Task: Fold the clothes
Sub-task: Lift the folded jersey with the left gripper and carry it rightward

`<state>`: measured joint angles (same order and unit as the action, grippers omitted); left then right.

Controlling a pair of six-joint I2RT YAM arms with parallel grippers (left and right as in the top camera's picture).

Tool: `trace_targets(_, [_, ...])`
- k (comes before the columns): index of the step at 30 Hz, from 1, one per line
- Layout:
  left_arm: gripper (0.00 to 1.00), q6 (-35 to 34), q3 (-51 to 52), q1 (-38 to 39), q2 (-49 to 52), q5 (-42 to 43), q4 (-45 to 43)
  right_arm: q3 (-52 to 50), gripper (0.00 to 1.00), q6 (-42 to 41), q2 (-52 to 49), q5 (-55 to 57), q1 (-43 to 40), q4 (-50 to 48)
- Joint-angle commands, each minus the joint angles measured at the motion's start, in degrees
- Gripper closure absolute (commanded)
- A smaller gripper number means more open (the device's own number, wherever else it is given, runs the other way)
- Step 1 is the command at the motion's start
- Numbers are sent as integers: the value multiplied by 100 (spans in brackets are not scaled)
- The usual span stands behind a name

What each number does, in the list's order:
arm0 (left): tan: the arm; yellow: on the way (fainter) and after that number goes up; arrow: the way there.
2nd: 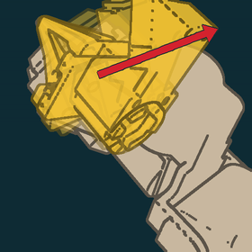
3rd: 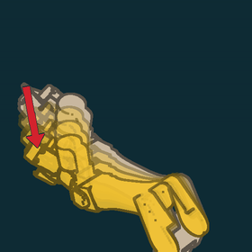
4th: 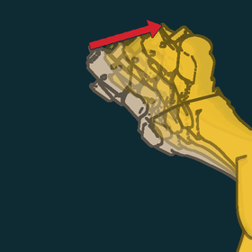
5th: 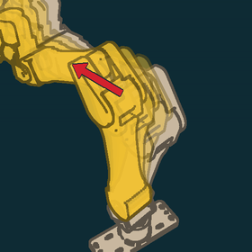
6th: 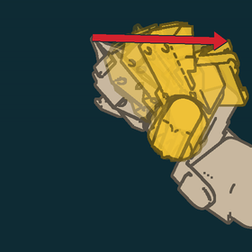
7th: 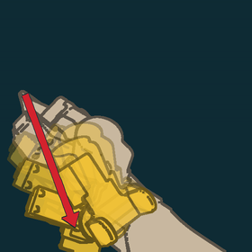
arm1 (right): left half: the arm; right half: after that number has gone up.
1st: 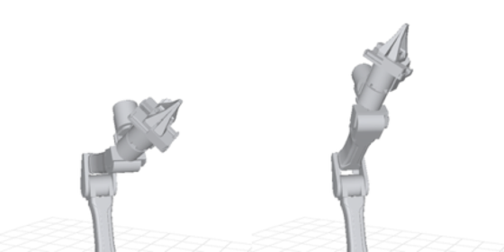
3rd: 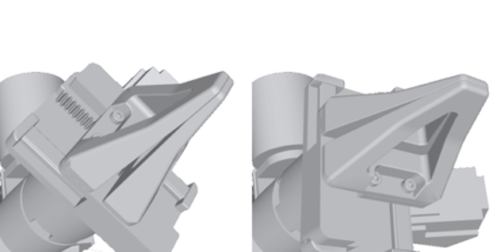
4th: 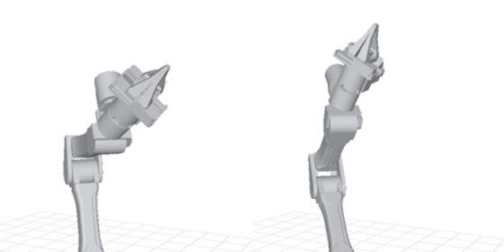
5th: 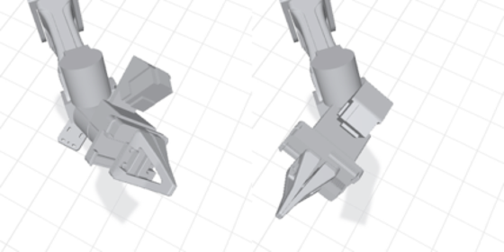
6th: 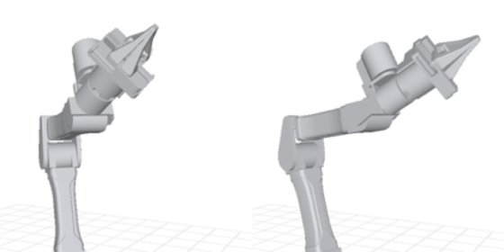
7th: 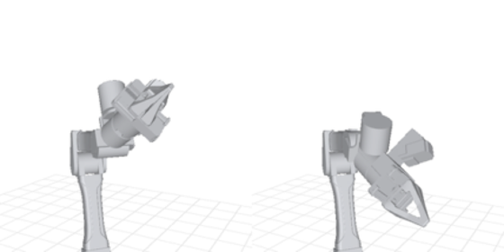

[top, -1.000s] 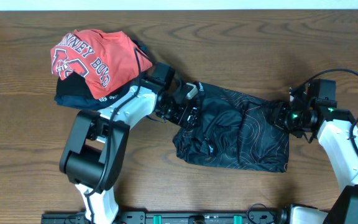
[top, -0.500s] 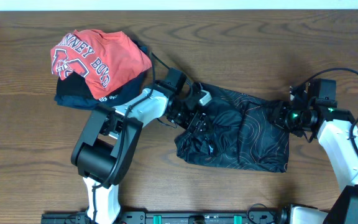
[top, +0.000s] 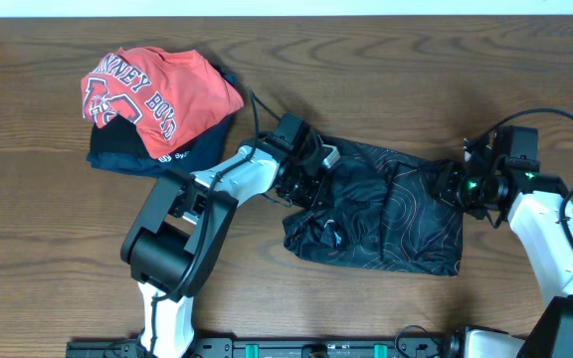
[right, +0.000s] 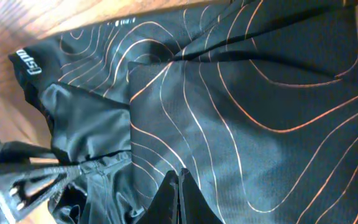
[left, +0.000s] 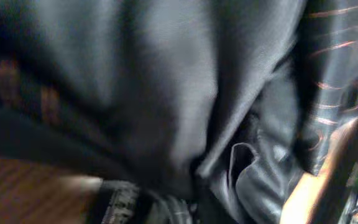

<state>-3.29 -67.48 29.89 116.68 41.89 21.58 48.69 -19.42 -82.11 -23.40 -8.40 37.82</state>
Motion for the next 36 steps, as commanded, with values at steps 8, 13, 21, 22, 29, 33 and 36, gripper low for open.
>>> trace_targets(8, [95, -83, -304, -446, -411, -911, 929, 136, 99, 125, 765, 90, -927, -9])
trace_targets(13, [94, 289, -944, -643, -992, -1379, 1897, 136, 99, 125, 1185, 90, -1307, -9])
trace_targets(21, [94, -98, -1423, 15, -1145, -1456, 2424, 136, 99, 101, 1401, 90, -1397, -70])
trace_targets(22, [94, -136, -1423, 177, -1145, -1456, 2415, 136, 99, 103, 1401, 90, -1397, -66])
trace_targets(29, [94, -586, -1425, 1488, -1145, -1969, 2094, 136, 99, 103, 1401, 90, -1397, -55])
trace_targets(33, [94, -586, -1425, 2170, -1143, -2623, 1895, 136, 99, 103, 1397, 90, -1388, -57])
trace_targets(36, [94, -581, -1423, 2592, -1067, -3241, 1722, 136, 99, 103, 1397, 90, -1370, -46])
